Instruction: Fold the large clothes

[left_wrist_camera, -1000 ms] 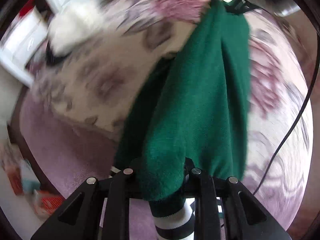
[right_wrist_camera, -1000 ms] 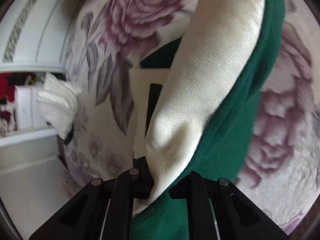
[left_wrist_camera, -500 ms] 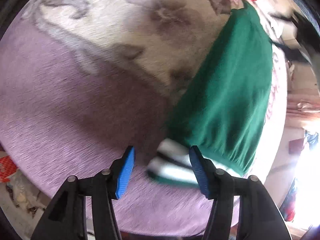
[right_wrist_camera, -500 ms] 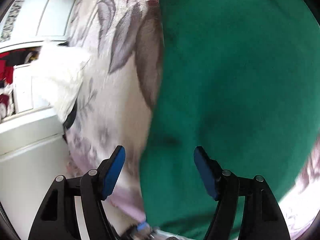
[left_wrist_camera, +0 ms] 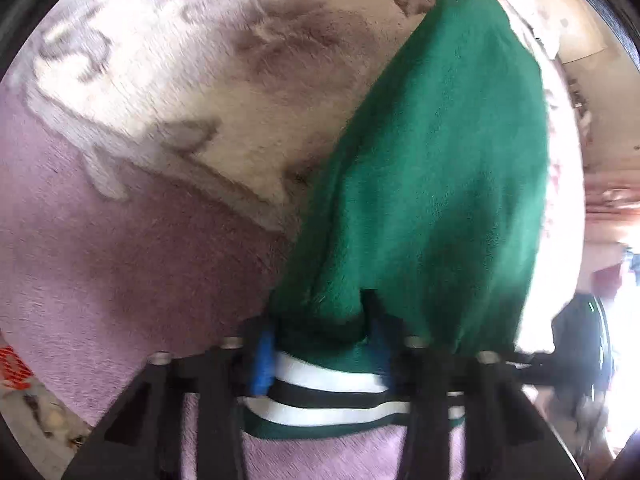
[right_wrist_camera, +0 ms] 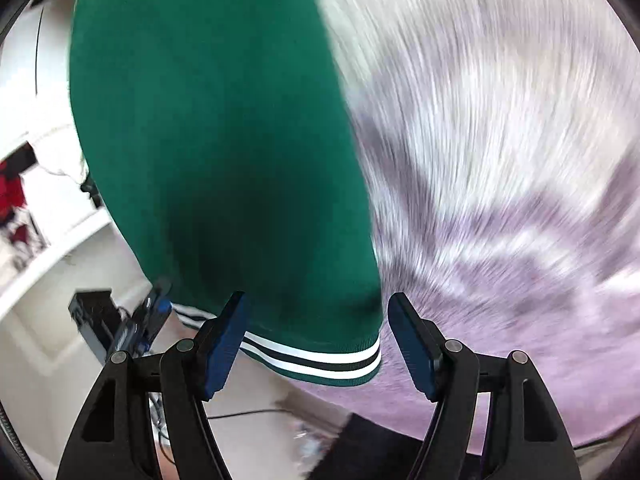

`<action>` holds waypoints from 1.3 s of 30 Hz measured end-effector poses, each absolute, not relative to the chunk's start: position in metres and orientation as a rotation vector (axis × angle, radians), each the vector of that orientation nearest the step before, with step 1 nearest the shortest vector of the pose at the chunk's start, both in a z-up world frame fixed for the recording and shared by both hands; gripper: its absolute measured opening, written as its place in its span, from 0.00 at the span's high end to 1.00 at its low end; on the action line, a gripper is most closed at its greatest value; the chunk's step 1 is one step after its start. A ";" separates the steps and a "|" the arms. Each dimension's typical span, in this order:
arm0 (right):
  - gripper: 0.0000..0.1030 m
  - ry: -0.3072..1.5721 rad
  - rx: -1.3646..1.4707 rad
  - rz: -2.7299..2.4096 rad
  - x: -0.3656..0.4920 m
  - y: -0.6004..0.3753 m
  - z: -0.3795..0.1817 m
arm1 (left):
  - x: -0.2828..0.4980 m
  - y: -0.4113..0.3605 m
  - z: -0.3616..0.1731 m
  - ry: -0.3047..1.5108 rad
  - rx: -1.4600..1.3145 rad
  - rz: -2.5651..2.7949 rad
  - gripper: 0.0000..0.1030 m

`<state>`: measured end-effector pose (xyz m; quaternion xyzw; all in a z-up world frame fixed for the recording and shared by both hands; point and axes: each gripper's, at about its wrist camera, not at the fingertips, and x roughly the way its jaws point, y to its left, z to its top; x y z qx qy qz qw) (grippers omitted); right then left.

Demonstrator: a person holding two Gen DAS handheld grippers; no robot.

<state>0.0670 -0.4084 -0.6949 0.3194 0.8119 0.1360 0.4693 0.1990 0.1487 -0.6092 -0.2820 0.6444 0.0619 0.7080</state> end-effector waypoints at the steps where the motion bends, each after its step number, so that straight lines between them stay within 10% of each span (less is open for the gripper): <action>1: 0.64 1.969 0.771 0.285 0.060 -0.412 -0.696 | 0.196 0.147 -0.607 1.427 -0.628 0.141 0.74; 7: 0.74 1.928 0.853 0.285 0.052 -0.430 -0.685 | 0.185 0.141 -0.593 1.437 -0.608 0.101 0.71; 12: 0.47 1.901 0.814 0.379 0.052 -0.427 -0.695 | 0.189 0.171 -0.601 1.439 -0.684 0.028 0.63; 21: 0.32 1.789 1.080 0.507 0.070 -0.434 -0.709 | 0.225 0.176 -0.643 1.389 -0.797 -0.090 0.46; 26: 0.83 1.751 1.147 0.392 0.059 -0.419 -0.701 | 0.204 0.170 -0.616 1.322 -0.750 -0.124 0.88; 39: 0.84 1.925 1.079 0.231 -0.072 -0.432 -0.593 | 0.103 0.186 -0.590 1.619 -0.772 -0.231 0.81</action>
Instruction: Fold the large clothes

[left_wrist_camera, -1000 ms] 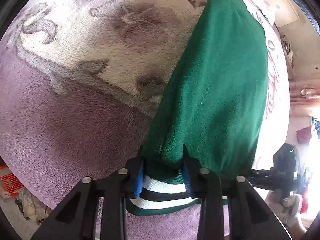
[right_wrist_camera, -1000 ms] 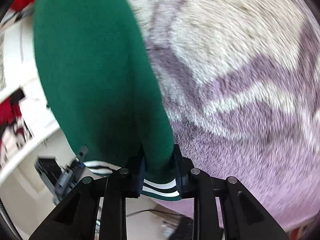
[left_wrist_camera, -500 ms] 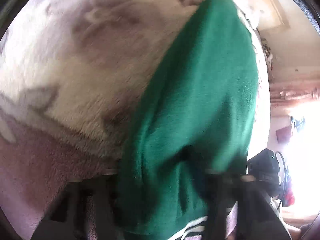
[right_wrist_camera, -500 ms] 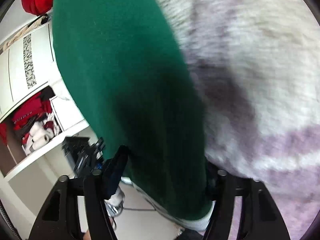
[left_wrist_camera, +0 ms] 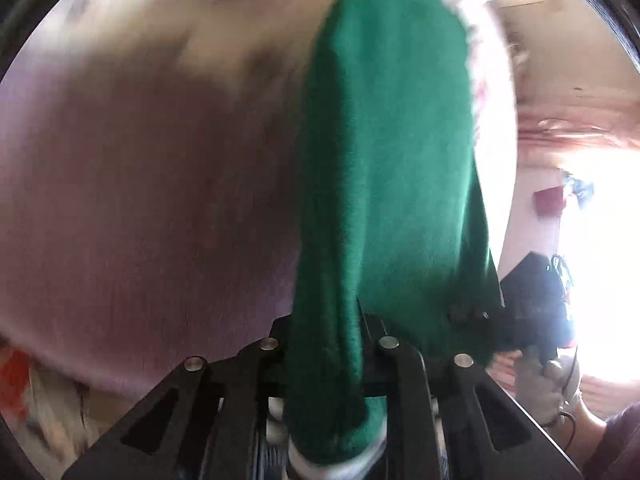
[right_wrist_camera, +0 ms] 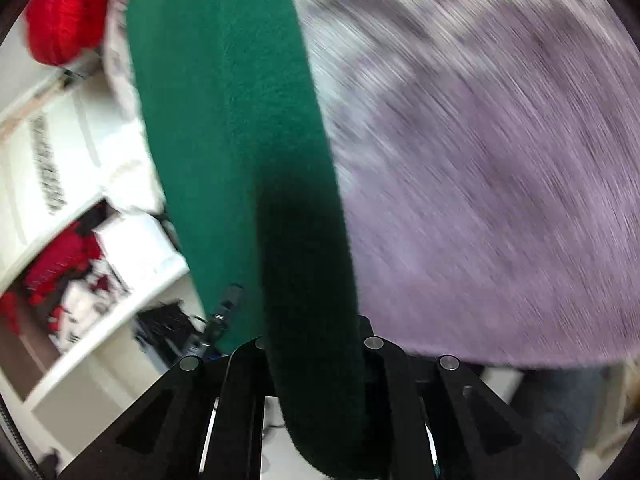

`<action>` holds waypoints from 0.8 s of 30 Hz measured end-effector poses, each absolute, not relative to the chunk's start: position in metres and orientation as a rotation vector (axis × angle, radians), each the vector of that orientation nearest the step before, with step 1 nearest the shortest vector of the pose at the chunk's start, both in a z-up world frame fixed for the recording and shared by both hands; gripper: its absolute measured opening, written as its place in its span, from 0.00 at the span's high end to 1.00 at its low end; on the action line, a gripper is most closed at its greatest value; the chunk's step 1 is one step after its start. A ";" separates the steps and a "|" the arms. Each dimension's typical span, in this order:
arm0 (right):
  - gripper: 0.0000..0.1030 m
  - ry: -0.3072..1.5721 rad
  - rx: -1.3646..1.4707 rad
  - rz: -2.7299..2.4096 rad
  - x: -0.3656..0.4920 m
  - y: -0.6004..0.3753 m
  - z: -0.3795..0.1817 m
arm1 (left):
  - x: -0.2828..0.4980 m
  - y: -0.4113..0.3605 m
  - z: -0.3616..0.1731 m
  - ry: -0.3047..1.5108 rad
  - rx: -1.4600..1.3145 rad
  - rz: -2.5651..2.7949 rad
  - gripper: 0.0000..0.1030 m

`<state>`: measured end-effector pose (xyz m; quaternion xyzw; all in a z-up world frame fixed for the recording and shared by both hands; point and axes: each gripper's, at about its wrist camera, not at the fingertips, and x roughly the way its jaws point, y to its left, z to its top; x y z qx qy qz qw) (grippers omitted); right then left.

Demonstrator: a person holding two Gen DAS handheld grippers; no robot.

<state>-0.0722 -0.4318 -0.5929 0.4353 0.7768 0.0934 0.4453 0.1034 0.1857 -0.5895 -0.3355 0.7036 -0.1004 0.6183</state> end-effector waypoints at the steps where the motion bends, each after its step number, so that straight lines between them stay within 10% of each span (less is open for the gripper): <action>1: 0.73 2.003 0.979 0.184 -0.080 -0.434 -0.598 | 0.098 0.189 -0.595 1.662 -0.816 -0.201 0.80; 5: 0.61 2.116 0.750 0.121 -0.062 -0.435 -0.589 | 0.089 0.203 -0.571 1.693 -0.801 -0.141 0.71; 9: 0.34 2.062 0.534 0.103 -0.024 -0.444 -0.551 | 0.114 0.209 -0.537 1.677 -0.550 -0.080 0.29; 18: 0.35 1.726 0.516 0.132 0.120 -0.447 -0.492 | 0.317 0.140 -0.509 1.419 -0.250 -0.146 0.29; 24: 0.49 1.676 0.484 0.158 0.225 -0.416 -0.542 | 0.403 0.110 -0.592 1.501 -0.144 -0.139 0.19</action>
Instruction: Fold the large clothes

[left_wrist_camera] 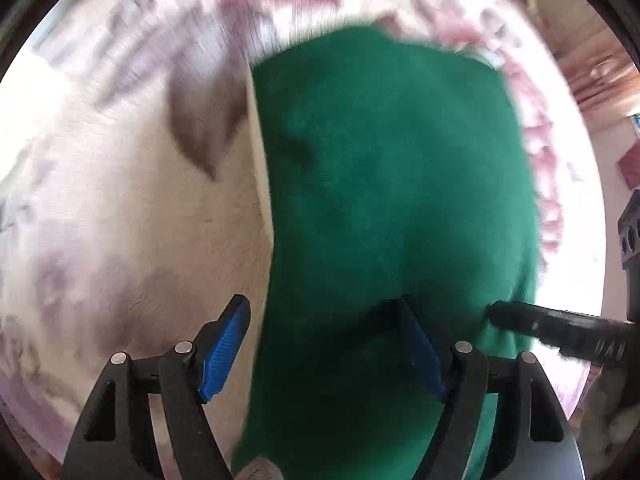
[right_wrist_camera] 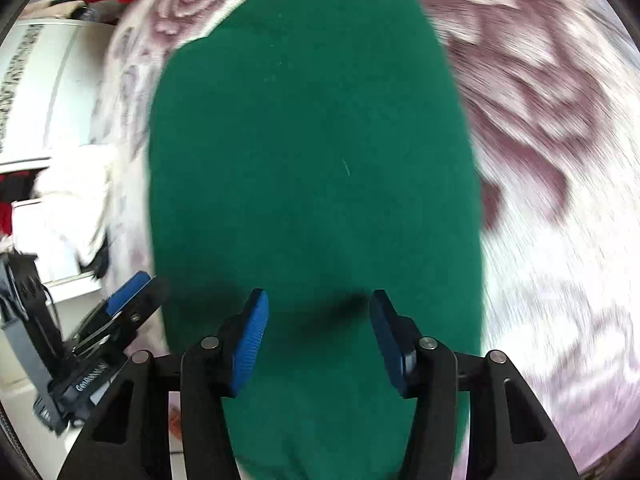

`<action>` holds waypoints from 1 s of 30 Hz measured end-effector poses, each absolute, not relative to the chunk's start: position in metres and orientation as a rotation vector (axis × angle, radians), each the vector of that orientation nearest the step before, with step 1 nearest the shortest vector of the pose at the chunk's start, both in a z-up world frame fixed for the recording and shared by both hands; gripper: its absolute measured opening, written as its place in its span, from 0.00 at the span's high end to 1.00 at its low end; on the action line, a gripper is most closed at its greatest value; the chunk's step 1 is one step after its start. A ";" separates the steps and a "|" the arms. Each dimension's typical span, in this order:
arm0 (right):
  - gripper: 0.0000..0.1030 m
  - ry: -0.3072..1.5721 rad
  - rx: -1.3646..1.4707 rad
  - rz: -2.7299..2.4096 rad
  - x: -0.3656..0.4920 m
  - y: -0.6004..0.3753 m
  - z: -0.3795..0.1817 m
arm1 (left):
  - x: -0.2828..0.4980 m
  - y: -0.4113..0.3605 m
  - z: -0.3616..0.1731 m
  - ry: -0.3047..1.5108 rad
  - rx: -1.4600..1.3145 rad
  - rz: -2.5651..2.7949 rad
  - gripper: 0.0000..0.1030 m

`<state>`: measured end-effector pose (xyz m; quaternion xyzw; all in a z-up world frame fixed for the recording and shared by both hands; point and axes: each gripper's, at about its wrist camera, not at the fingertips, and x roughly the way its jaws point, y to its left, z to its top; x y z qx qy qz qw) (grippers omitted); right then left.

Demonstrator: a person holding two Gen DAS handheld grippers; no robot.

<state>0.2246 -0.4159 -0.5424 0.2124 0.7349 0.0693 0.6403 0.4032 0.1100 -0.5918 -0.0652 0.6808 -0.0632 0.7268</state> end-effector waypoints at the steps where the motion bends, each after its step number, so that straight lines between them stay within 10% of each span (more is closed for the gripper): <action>1: 0.49 1.703 0.466 0.149 0.227 -0.410 -0.557 | 0.414 0.110 -0.608 1.526 -0.177 -0.138 0.15; 3: 0.49 1.714 0.508 0.147 0.224 -0.413 -0.576 | 0.419 0.126 -0.628 1.549 -0.269 -0.158 0.01; 18: 0.41 1.965 0.642 0.170 0.012 -0.527 -0.496 | 0.186 0.189 -0.554 1.638 -0.369 -0.069 0.05; 26: 0.41 2.046 0.746 0.114 -0.125 -0.523 -0.561 | 0.072 0.153 -0.583 1.760 -0.453 -0.046 0.07; 28: 0.41 2.057 0.772 0.149 -0.141 -0.521 -0.578 | 0.057 0.146 -0.583 1.739 -0.435 -0.045 0.28; 30: 0.59 2.014 0.798 0.164 -0.155 -0.516 -0.583 | 0.048 0.141 -0.579 1.704 -0.468 -0.054 0.87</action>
